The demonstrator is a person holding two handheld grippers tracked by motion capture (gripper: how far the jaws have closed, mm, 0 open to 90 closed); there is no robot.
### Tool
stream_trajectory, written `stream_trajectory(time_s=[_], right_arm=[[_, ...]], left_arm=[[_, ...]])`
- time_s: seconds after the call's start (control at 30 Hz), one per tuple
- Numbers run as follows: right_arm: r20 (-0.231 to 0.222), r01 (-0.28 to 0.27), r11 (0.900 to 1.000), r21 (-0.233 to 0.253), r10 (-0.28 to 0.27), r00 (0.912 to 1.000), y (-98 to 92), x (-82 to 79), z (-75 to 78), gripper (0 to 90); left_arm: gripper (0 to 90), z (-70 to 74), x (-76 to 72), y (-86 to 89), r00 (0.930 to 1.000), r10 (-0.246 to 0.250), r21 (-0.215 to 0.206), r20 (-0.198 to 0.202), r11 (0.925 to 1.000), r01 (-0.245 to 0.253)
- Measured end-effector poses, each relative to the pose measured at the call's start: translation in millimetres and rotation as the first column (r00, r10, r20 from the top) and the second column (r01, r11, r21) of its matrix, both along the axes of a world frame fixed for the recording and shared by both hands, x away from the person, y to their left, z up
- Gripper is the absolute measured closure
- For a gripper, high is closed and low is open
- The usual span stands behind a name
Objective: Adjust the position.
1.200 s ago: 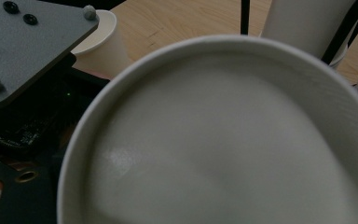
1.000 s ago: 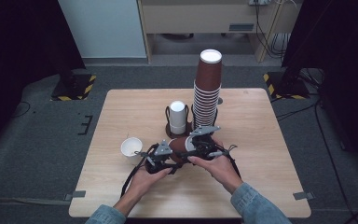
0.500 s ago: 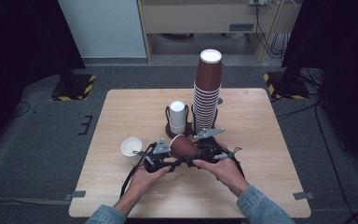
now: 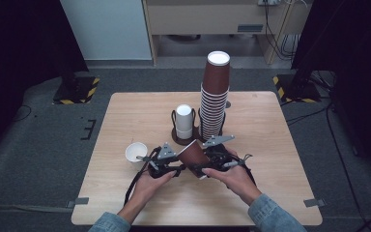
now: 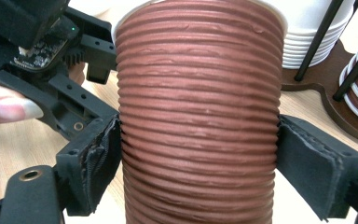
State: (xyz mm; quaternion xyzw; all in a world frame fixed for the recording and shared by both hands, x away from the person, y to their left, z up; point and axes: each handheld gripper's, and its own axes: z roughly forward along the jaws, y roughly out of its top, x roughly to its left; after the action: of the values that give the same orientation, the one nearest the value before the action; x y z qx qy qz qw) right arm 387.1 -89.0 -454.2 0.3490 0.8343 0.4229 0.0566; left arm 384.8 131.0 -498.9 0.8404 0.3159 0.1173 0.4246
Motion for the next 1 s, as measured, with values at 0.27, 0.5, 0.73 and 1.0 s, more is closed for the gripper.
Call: stream_trajectory(time_s=[0.27, 0.5, 0.73, 1.0], right_arm=[[-0.003, -0.005, 1.000, -0.004, 0.004, 1.0000, -2.4, -1.1, -0.6, 16.8], [-0.002, -0.005, 1.000, -0.004, 0.005, 1.0000, -3.9, -1.1, -0.7, 16.8], [-0.001, -0.011, 1.000, -0.007, 0.011, 0.9999, -5.0, -1.8, -1.1, 16.7], [-0.005, -0.013, 1.000, -0.007, 0.013, 0.9999, -5.1, -1.4, -1.1, 16.5]], left_arm=[[52.0, 2.8, -0.4, 2.0, 0.9995, 0.022, 0.014, 0.023, 0.9996, -0.023], [51.4, 4.8, -0.8, 3.4, 0.9989, 0.033, 0.009, 0.031, 0.9994, -0.034], [51.2, 8.1, -0.1, 7.4, 0.9977, 0.053, -0.004, 0.042, 0.9986, -0.052], [50.8, 9.2, -0.9, 7.3, 0.9973, 0.051, 0.006, 0.052, 0.9987, -0.052]])
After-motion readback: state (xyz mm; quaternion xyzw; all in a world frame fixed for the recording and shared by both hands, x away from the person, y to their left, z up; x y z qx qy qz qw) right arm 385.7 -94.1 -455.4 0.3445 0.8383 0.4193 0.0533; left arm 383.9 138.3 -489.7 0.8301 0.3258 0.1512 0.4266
